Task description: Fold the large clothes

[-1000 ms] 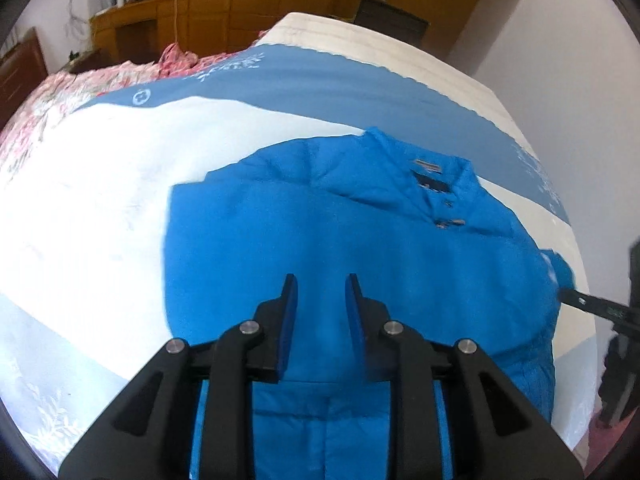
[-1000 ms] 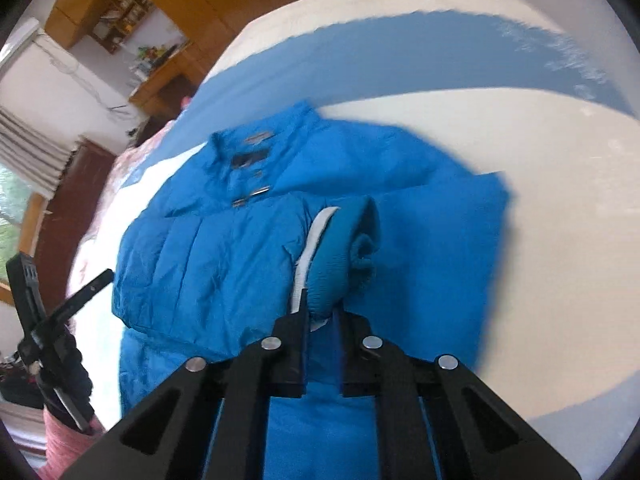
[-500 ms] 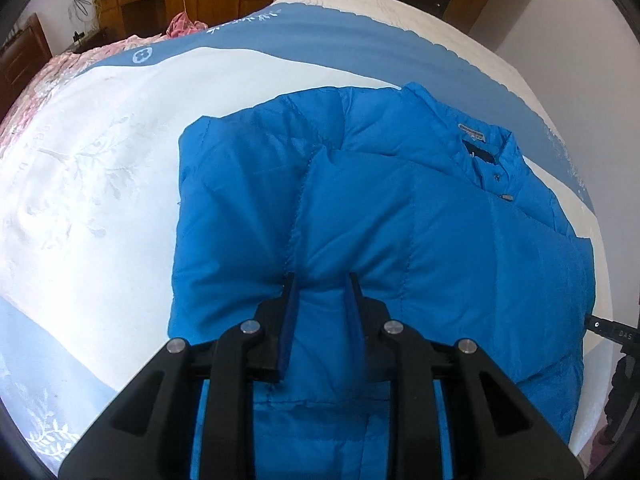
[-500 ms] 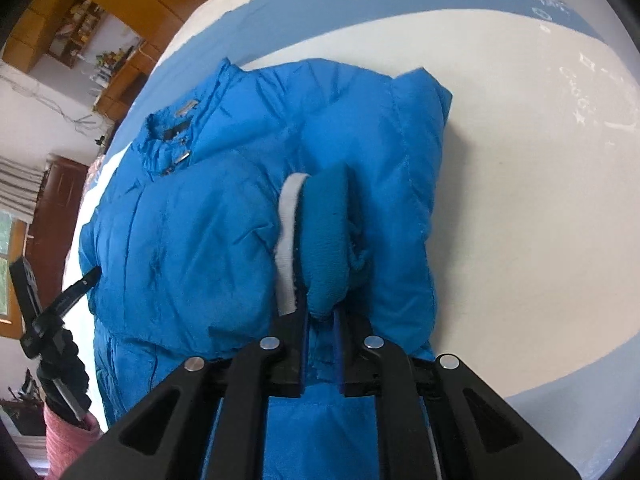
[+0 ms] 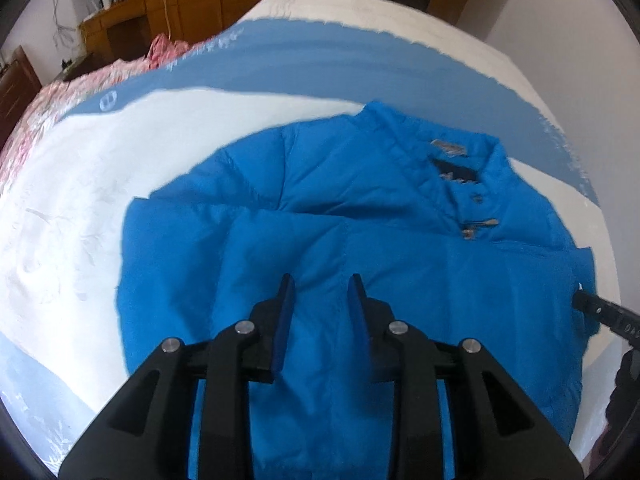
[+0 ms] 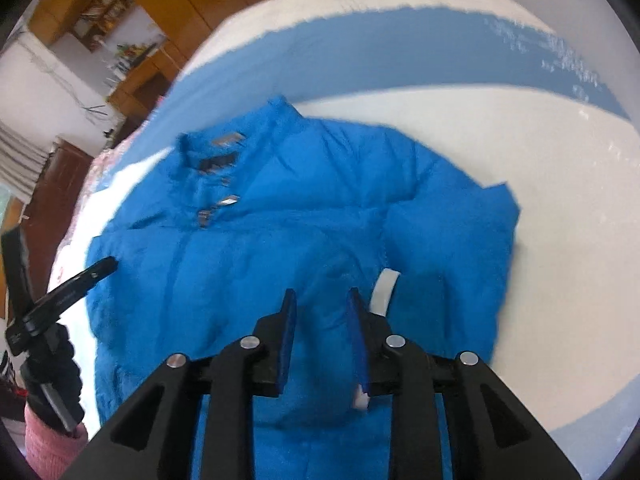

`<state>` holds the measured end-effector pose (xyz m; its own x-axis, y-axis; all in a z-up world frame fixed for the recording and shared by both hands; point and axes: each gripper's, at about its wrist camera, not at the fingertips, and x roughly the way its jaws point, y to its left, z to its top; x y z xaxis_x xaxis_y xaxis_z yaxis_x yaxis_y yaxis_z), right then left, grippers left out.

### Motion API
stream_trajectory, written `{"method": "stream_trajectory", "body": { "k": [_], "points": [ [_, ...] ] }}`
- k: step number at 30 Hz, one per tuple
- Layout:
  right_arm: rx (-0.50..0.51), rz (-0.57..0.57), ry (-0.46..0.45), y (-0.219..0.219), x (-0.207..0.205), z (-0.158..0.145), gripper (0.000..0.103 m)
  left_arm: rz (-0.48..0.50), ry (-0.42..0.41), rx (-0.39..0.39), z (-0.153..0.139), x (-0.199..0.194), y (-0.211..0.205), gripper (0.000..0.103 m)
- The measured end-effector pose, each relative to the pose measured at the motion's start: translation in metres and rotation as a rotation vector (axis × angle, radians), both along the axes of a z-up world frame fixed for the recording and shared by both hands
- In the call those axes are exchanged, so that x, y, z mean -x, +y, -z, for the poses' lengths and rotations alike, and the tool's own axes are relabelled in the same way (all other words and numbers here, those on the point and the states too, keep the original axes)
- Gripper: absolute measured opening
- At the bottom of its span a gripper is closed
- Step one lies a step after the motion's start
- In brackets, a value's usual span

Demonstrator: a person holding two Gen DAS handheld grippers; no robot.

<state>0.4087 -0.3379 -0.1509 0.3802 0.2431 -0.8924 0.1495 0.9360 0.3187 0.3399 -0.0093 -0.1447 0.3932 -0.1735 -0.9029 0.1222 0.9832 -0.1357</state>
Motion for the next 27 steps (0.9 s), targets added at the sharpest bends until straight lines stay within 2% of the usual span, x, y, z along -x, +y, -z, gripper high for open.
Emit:
{"method": "stream_trajectory", "body": {
  "k": [4,7,9,11,14,18,20,22,25,27],
  "points": [
    [-0.076,0.027,0.019,-0.012,-0.006,0.016,0.016,-0.010,0.027,0.000,0.011,-0.011,0.002,0.028],
    [-0.081,0.026,0.006,-0.014,0.003,0.004,0.017,-0.030,0.050,0.000,0.003,-0.012,0.003,0.027],
    [-0.078,0.009,-0.038,-0.010,0.017,-0.012,0.022,-0.036,0.028,0.016,-0.011,-0.001,0.005,0.027],
    [-0.077,-0.027,-0.066,-0.003,0.033,-0.026,0.023,0.000,-0.020,0.029,-0.028,0.021,0.001,0.028],
    [-0.071,-0.070,-0.062,0.010,0.048,-0.025,0.023,0.050,-0.051,0.009,-0.036,0.050,-0.009,0.028],
    [-0.044,-0.065,-0.013,0.019,0.049,-0.003,0.021,0.080,-0.005,-0.008,-0.015,0.063,-0.016,0.028],
    [-0.072,-0.055,0.001,0.018,0.046,0.010,0.020,0.075,0.051,-0.023,0.007,0.059,-0.016,0.028],
    [-0.091,-0.056,0.005,0.018,0.043,0.018,0.020,0.093,0.052,-0.024,0.019,0.058,-0.017,0.028],
    [-0.106,-0.057,-0.004,0.017,0.046,0.016,0.020,0.086,0.063,-0.009,0.018,0.057,-0.015,0.028],
    [-0.125,-0.051,-0.028,0.013,0.059,0.003,0.022,0.068,0.079,0.019,0.009,0.061,-0.006,0.029]
  ]
}}
